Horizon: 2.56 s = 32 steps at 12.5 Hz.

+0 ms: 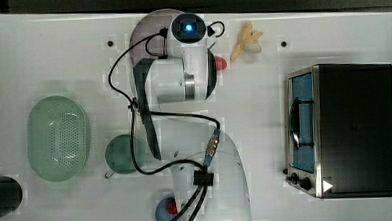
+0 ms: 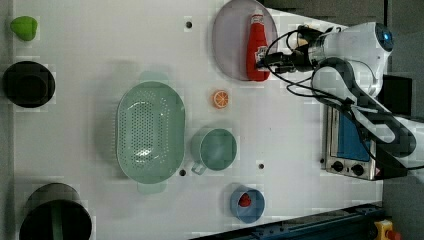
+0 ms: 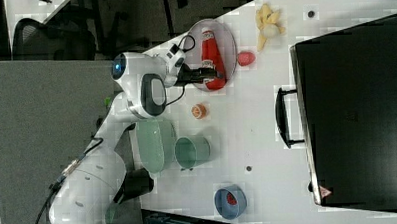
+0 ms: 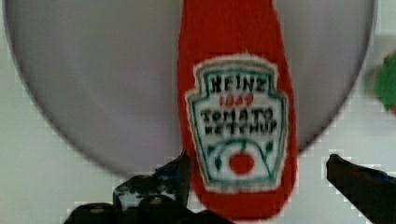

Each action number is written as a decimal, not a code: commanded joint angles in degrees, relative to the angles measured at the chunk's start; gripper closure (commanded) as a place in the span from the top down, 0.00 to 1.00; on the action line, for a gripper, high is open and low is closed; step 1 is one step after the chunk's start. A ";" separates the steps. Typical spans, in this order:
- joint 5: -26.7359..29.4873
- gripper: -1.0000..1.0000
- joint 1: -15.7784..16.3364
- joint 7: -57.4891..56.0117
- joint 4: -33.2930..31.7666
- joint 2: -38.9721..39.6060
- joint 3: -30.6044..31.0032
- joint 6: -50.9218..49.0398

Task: Pick ketchup from plate and place it on table.

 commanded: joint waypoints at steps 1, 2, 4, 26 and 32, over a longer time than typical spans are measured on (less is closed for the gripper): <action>-1.33 1.00 1.27 -4.53 4.98 2.95 0.52 2.37; -2.12 1.00 1.44 -4.53 5.90 4.17 0.51 3.86; -3.09 1.00 1.59 -4.51 6.93 6.37 0.46 5.88; 0.38 0.59 -3.80 2.95 -0.49 -23.78 0.21 -16.53; 3.01 0.59 -5.59 2.97 -21.70 -40.91 -1.34 -16.27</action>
